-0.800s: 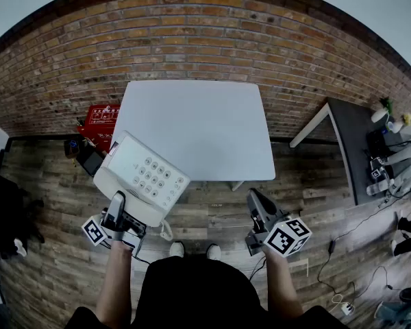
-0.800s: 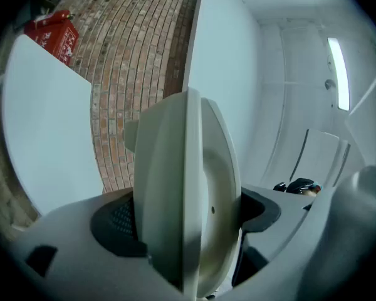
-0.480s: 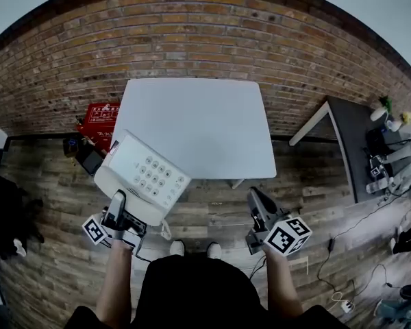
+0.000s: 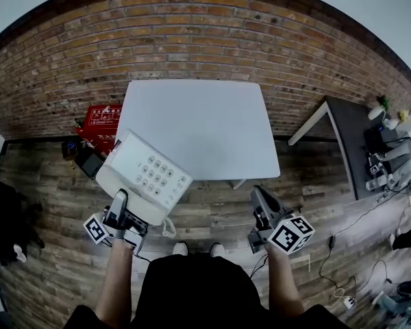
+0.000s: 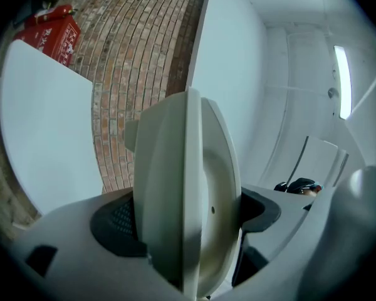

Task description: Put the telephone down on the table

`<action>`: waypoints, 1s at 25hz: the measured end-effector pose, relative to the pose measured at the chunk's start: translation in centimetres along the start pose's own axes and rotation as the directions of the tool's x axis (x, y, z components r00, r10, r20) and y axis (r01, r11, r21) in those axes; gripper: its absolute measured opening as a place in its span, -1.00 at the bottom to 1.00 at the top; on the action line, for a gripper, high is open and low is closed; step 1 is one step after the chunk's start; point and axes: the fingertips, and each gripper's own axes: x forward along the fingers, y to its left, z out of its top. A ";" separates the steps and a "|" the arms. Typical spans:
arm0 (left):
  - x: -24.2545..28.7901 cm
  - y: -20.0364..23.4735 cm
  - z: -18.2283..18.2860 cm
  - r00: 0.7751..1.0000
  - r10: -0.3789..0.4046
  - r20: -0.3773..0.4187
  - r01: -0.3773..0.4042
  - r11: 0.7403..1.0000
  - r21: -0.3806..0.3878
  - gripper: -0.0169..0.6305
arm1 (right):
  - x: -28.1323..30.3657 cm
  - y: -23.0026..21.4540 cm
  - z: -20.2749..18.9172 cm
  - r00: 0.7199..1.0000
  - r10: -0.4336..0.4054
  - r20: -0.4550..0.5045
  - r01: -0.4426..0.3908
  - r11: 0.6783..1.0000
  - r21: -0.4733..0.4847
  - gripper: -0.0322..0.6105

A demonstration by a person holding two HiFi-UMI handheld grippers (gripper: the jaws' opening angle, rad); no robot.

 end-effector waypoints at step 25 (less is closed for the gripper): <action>-3.3 1.2 5.2 1.000 0.003 -0.022 -0.004 0.999 -0.042 0.33 | 2.5 3.7 -4.1 0.998 -0.048 -0.030 0.048 0.999 0.026 -0.83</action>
